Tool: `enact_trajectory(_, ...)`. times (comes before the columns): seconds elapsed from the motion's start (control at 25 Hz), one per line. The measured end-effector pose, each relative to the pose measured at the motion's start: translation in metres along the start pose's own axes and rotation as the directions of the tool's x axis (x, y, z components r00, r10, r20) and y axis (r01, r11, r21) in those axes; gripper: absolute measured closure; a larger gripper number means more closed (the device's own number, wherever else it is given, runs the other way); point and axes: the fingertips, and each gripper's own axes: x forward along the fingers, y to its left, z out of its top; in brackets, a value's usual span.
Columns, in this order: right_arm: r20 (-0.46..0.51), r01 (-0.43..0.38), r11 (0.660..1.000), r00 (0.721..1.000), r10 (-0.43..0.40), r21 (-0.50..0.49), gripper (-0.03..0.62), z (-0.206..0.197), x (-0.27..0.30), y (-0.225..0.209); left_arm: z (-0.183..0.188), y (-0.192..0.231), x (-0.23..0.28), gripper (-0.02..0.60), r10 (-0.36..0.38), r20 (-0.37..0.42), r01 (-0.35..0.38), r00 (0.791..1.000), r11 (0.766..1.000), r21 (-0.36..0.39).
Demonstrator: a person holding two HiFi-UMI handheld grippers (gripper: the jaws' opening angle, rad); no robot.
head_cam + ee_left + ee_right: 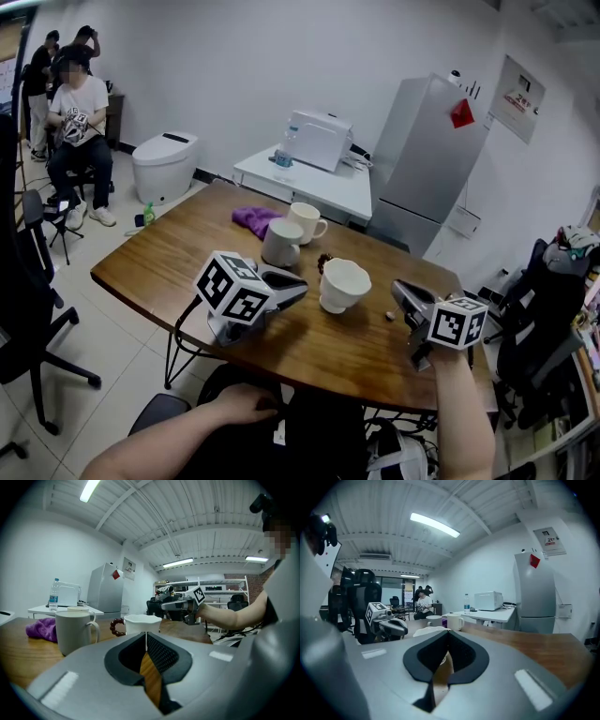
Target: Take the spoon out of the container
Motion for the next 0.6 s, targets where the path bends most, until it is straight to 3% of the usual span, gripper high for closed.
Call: enact_trajectory(0.6, -0.022, -0.155, 0.987, 0.988, 0.154, -0.038, 0.591, -0.043, 0.01, 0.06, -0.001, 0.001, 0.0, 0.569, 0.0, 0.001, 0.0, 1.0, 1.0, 0.001)
